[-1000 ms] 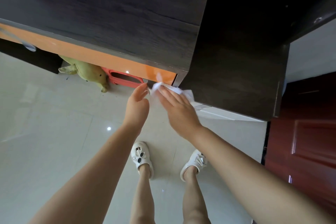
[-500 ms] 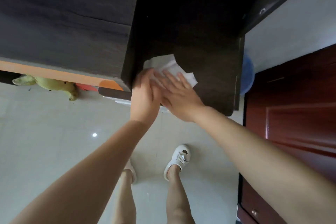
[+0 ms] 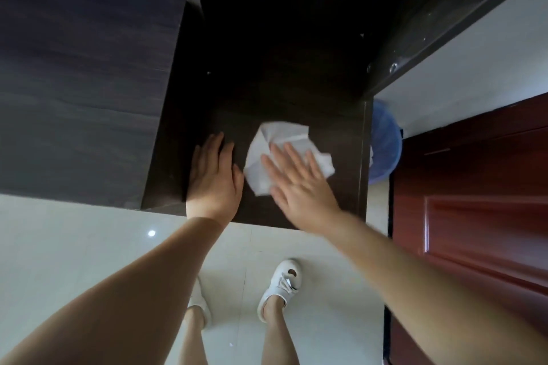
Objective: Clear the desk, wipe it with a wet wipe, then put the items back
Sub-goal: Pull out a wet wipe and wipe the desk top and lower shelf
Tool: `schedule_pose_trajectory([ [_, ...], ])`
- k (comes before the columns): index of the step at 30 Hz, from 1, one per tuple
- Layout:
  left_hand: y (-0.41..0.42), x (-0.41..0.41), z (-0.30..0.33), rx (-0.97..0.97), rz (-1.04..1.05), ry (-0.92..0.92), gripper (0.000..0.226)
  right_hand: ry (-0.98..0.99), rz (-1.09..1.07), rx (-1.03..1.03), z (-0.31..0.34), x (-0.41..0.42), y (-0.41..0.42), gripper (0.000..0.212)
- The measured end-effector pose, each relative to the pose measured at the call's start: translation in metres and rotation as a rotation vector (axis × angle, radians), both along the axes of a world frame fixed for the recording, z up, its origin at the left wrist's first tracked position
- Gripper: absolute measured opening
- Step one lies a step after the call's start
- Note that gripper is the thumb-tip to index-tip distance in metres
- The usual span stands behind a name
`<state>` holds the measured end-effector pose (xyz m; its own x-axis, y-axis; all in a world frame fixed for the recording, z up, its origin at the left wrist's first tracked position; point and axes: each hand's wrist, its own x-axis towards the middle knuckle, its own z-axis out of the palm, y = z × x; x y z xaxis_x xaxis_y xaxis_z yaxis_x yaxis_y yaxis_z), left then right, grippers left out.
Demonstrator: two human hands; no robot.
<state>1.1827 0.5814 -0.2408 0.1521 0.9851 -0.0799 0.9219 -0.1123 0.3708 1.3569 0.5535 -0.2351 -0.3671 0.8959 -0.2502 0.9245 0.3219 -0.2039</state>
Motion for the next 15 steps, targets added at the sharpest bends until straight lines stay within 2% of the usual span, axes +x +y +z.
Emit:
schedule_pose_trajectory([
  [2,0.002,0.001,-0.003,0.040,-0.006,0.011,0.045,-0.016,-0.035,0.000,-0.003,0.011,0.071,0.055],
  [5,0.001,0.001,-0.006,0.049,0.008,0.018,0.044,-0.020,-0.321,0.001,-0.007,0.041,0.176,0.054],
  [7,0.001,0.001,-0.005,0.040,0.020,0.024,0.045,-0.031,-0.488,-0.036,-0.007,0.060,0.205,0.054],
  [11,0.001,0.002,-0.002,0.021,0.013,0.023,0.046,0.033,-0.699,0.033,-0.011,0.053,0.158,0.056],
  [13,0.001,0.002,-0.001,0.025,0.010,0.023,0.046,0.030,-0.660,0.052,-0.010,0.043,0.103,0.057],
  [15,0.002,0.002,-0.001,0.027,0.017,0.031,0.046,-0.012,-0.526,0.043,-0.005,0.041,0.039,0.058],
])
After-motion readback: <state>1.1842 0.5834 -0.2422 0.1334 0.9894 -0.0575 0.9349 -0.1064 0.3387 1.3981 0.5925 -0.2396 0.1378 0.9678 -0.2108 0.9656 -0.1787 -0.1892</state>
